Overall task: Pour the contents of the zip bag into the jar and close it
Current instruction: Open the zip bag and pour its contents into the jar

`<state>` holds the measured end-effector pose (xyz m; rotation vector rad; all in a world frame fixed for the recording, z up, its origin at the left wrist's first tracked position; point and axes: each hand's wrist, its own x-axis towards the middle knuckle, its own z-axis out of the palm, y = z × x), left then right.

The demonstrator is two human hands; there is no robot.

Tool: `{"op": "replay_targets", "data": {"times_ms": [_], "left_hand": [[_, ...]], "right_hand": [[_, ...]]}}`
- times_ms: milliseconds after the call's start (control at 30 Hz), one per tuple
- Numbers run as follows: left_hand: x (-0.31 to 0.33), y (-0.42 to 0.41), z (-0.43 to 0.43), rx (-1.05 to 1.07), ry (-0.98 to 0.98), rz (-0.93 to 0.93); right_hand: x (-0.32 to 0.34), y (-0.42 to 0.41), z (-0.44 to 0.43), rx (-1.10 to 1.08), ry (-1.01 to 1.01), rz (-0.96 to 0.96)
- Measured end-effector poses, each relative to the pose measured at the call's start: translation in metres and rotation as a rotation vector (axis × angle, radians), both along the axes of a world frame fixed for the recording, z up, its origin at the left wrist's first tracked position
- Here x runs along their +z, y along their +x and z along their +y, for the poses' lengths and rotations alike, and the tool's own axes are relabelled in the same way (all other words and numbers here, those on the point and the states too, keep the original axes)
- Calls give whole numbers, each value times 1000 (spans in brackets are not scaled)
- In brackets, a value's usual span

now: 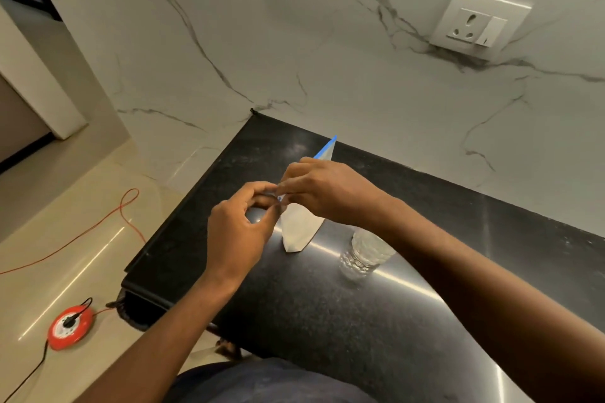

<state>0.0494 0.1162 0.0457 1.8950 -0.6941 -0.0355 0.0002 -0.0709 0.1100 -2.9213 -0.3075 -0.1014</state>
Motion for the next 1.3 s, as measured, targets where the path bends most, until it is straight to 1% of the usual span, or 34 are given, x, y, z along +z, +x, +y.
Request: {"op": "replay_targets", "data": {"times_ms": [133, 200, 433, 533, 600, 833, 967, 1067, 1167, 1300], "left_hand": [[-9, -2, 4, 85, 79, -41], [-12, -2, 4, 97, 85, -45], [-4, 10, -1, -14, 22, 14], [-3, 12, 1, -34, -31, 72], [-3, 12, 0, -36, -38, 78], [-10, 16, -8, -14, 22, -116], [-11, 14, -9, -2, 1, -154], [-10, 17, -6, -8, -27, -158], [-13, 22, -3, 2, -39, -142], [-15, 23, -2, -7, -38, -143]], "right_hand": [[2, 2, -4, 46, -4, 19], [5, 3, -8, 50, 4, 34], [13, 8, -14, 17, -66, 78], [15, 9, -13, 21, -89, 83], [15, 9, -12, 25, -119, 65], [16, 7, -13, 33, -206, 20], [17, 8, -26, 37, -268, 34], [16, 8, -51, 0, -323, 33], [17, 6, -83, -93, -363, 32], [18, 5, -109, -183, -381, 34]]}}
